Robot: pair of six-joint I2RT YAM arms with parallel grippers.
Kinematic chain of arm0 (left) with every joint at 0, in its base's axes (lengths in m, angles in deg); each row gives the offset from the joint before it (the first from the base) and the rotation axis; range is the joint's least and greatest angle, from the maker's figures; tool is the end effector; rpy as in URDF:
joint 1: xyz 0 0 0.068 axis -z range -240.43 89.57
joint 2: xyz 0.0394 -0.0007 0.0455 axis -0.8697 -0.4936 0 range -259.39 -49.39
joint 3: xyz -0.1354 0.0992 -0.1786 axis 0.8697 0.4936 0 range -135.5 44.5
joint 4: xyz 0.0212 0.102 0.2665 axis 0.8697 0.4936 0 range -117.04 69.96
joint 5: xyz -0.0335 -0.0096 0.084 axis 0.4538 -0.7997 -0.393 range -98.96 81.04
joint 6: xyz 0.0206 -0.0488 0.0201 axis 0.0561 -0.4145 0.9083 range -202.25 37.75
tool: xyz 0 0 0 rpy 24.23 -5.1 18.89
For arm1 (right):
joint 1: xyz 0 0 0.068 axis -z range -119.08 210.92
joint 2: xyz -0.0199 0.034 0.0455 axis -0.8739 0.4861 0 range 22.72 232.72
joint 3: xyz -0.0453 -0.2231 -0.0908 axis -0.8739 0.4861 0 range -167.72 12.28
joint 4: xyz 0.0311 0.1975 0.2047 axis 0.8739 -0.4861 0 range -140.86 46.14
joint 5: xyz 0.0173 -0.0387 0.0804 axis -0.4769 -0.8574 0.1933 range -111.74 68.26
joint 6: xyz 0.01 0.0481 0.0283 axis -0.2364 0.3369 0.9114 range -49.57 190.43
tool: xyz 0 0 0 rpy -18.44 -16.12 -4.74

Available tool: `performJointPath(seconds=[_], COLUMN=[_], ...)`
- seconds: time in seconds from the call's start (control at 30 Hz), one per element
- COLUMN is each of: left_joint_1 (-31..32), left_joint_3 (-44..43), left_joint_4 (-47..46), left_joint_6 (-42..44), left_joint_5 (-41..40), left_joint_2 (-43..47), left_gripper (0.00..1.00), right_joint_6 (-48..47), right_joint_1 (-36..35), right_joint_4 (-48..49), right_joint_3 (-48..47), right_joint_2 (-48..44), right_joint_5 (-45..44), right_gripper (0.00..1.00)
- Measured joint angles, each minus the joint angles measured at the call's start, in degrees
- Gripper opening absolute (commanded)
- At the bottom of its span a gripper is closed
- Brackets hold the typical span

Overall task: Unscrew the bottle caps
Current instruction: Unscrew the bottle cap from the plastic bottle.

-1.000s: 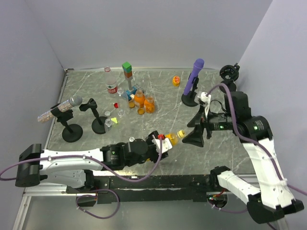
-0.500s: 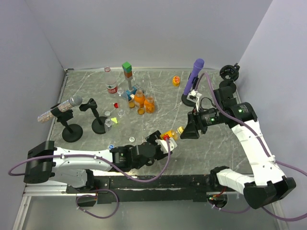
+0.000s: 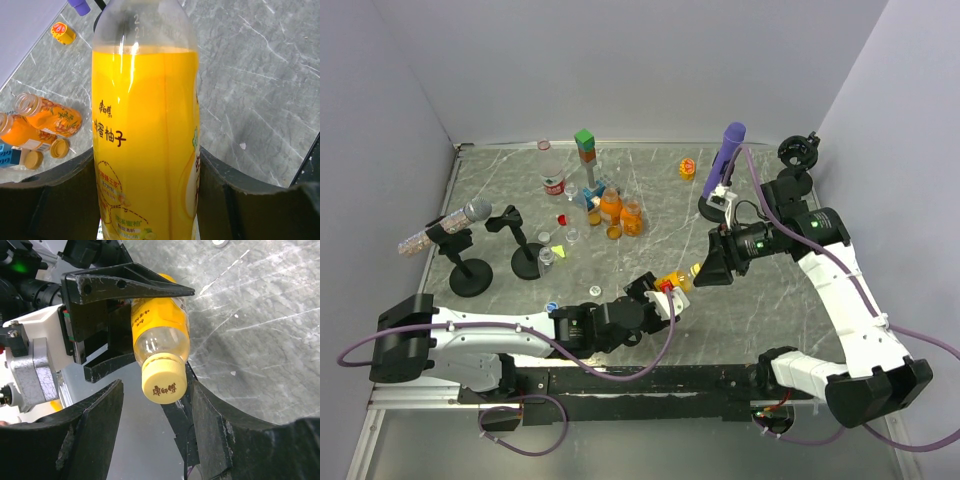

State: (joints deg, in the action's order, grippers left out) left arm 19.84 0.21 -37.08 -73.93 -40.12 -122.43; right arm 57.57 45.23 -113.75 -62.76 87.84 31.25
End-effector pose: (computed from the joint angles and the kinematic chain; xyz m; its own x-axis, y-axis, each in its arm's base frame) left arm 0.0744 -0.3122 0.2261 0.0563 0.4036 -0.9132 0.7604 0.5754 0.3011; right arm 0.2098 0.0917 0.3480 -0.6908 -0.3332 -0.6418 -0.7193 0.4075 0.5626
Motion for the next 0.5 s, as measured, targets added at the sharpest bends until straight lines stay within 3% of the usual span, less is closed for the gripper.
performJointPath(seconds=[0.2, 0.5], left_joint_1=[0.1, 0.1], left_joint_3=[0.0, 0.0], left_joint_4=[0.0, 0.0], left_joint_6=[0.0, 0.0], left_joint_5=[0.0, 0.1], left_joint_2=[0.0, 0.0], left_gripper=[0.03, 0.02], right_joint_6=[0.4, 0.5], right_joint_1=[0.6, 1.4], right_joint_4=[0.3, 0.6], right_joint_3=[-0.9, -1.0], right_joint_2=[0.7, 1.5], right_joint_5=[0.8, 1.6], right_gripper=[0.58, 0.26])
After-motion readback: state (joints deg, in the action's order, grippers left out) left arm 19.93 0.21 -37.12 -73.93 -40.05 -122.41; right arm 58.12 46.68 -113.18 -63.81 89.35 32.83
